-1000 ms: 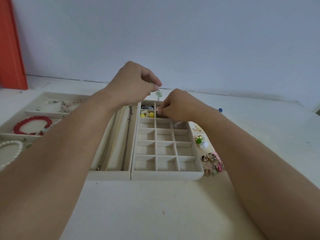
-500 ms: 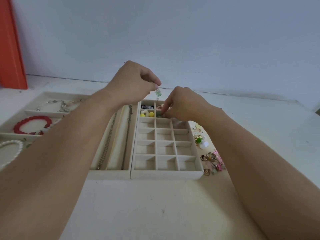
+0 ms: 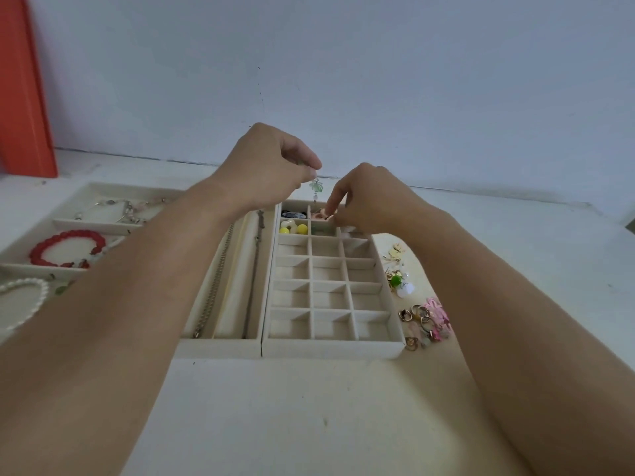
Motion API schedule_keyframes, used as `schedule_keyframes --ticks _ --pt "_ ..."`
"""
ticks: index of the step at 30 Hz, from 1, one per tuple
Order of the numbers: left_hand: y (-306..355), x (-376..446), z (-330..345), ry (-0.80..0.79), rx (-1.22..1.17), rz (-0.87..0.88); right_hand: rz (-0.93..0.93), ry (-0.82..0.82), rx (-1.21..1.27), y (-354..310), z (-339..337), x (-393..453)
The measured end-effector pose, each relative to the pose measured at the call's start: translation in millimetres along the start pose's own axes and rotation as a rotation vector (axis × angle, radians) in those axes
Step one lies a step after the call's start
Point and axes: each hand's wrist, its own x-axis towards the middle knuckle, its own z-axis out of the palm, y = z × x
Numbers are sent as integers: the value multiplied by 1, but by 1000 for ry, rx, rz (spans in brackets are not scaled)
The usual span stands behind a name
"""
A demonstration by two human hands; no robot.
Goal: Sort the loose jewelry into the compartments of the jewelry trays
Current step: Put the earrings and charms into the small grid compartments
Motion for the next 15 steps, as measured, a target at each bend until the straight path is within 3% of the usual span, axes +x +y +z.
schedule_keyframes --ticks 5,9,15 --pt "0 -3 2 3 -60 -64 -13 138 247 10 -26 -2" --pt "2 -5 6 -21 -40 -100 -97 96 434 3 -30 -7" --pt "5 -10 8 -61 -47 -140 -165 67 438 -3 -23 -8"
